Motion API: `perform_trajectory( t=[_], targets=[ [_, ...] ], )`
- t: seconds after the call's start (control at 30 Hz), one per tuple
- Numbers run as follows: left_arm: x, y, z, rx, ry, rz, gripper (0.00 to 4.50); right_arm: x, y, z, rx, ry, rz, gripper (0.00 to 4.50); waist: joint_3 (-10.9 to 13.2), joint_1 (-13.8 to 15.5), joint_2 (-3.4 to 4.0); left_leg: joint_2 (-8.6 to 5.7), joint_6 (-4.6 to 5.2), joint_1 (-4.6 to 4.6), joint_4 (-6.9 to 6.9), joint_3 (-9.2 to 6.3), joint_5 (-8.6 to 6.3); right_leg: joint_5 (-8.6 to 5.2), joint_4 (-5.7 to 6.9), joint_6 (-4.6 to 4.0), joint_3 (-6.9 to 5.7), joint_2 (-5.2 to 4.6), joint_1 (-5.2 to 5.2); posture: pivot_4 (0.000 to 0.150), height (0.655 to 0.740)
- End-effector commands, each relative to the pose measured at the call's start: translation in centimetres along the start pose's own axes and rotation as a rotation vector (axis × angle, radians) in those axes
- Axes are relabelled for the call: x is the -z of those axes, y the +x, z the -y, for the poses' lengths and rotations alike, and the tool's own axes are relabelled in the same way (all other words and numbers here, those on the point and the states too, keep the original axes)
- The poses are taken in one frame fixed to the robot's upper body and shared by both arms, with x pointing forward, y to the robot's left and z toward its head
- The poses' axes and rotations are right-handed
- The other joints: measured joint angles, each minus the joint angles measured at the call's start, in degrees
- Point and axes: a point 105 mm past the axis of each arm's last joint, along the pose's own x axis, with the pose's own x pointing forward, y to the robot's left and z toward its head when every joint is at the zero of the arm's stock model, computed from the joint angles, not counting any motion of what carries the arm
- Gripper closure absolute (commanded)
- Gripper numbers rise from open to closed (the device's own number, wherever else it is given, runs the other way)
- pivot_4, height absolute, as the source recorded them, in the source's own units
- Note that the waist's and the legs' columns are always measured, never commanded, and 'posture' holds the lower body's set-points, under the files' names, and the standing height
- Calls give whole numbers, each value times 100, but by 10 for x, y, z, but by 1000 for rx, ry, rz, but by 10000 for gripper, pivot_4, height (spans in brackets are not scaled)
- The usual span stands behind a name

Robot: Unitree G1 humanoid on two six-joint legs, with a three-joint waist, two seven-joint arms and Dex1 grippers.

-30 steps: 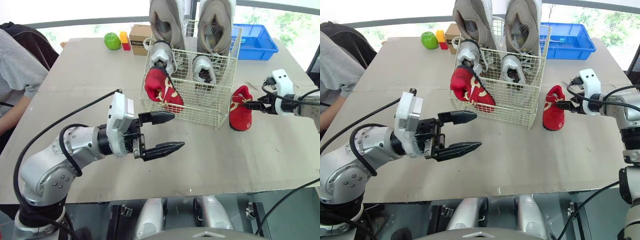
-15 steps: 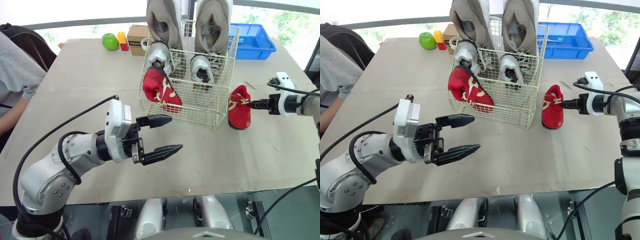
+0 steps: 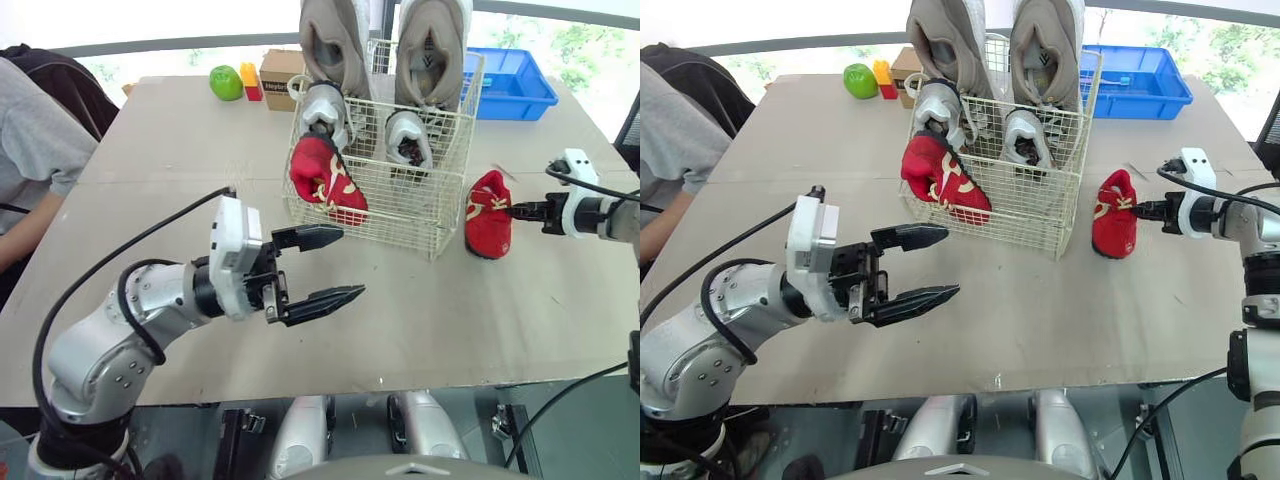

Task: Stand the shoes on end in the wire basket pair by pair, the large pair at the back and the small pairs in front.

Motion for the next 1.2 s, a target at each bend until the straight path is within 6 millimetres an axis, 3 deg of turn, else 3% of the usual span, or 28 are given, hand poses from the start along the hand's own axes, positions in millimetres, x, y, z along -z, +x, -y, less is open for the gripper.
perform_trajectory(
  t=[0.03,0.17,0.23,0.33,0.37,0.47,0.67,0.9,1.1,1.2],
  targets=[
    [-5,2,-2,3,35,17,392,-31,-30,-9,-13,-27,157,44630,0,-10,1,0,0,1,-1,0,0,0,0,0,0,0,0,1500,7400],
    [-4,3,-8,-33,8,44,392,-54,-76,-30,-60,-63,341,44630,4,-7,7,2,0,0,-5,-7,0,0,2,1,-5,3,-1,1500,7400],
    [-3,4,-9,-46,-17,59,392,-56,-92,-40,-75,-76,389,44630,4,-3,8,4,0,0,-7,-8,0,-1,2,1,-6,3,-1,1500,7400],
    [0,7,-9,-38,-24,57,392,-51,-92,-44,-45,-101,389,44630,1,-17,3,4,0,3,-5,-10,0,0,1,2,-7,4,2,1500,7400],
    [1,9,-8,-29,-27,58,392,-43,-83,-43,-25,-122,345,44630,1,-25,3,4,0,7,-4,-9,0,-1,2,2,-6,4,6,1500,7400],
    [1,13,-5,6,-25,56,392,-30,-59,-39,-6,-104,259,36248,1,-42,4,3,0,10,1,0,0,-1,1,1,3,5,9,1500,7400],
    [-2,14,-8,16,-2,49,392,-14,-23,-19,75,-111,105,6453,1,-24,6,1,0,7,5,4,1,-1,3,1,10,10,4,1500,7400],
    [-3,11,-3,-9,12,43,392,-4,2,8,125,-120,8,6453,1,-23,6,2,0,1,-2,4,0,-1,-3,1,7,8,-2,1500,7400],
    [-2,11,-3,-30,12,41,392,-13,6,3,59,-145,39,34483,1,-23,6,2,0,4,0,5,0,0,0,1,10,8,0,1500,7400],
    [-1,11,-5,-34,11,38,392,-18,0,-6,15,-166,102,44535,1,-14,6,2,0,4,2,4,1,0,1,1,10,7,0,1500,7400]
  ],
)
